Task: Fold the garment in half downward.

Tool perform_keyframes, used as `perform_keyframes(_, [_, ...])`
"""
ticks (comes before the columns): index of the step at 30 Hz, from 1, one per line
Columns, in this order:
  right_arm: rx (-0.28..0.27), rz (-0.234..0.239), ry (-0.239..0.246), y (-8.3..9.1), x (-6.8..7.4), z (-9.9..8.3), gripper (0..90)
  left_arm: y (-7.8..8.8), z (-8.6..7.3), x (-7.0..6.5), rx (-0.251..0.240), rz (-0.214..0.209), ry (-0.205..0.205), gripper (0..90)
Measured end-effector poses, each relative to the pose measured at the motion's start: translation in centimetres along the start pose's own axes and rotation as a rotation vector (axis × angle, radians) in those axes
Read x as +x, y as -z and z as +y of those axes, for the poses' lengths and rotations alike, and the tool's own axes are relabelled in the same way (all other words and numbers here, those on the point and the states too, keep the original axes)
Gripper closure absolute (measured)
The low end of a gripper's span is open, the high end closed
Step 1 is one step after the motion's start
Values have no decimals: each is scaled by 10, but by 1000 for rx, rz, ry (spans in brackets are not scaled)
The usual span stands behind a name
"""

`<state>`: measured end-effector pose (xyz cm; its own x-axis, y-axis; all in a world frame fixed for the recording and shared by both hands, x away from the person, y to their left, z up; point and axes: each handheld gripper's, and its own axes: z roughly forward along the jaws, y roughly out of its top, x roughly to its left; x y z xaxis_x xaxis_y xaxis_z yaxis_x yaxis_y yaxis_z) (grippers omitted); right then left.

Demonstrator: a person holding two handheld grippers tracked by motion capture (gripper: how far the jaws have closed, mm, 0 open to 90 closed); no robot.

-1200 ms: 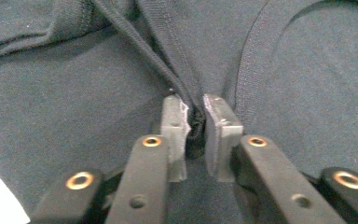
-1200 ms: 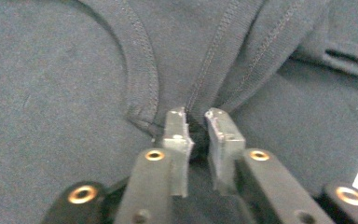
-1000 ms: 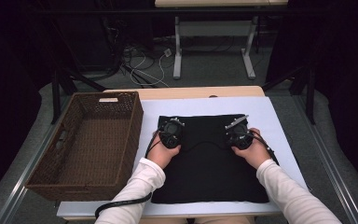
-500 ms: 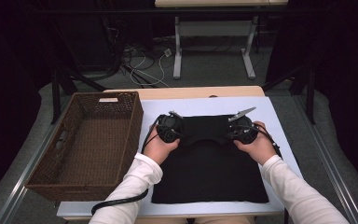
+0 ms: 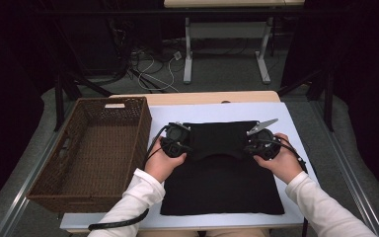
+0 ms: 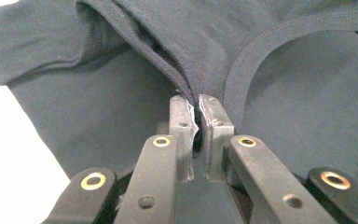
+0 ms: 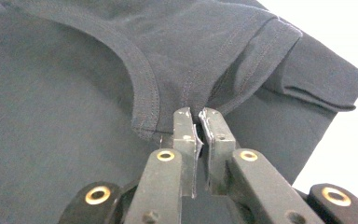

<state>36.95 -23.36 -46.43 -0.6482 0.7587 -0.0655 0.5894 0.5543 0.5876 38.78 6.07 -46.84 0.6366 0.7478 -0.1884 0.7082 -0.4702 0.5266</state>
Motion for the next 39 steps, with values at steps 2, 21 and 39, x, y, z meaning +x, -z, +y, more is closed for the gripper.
perform_keyframes(2, [6,2,10,5,2,-4,856,4,-5,-3,1,-3,-12,851])
perform_keyframes(21, [-18,58,19,37,27,-39,856,26,-42,-24,7,-65,-23,852])
perform_keyframes(39, [-26,63,27,58,34,-47,856,45,-51,-38,-10,-83,-43,852])
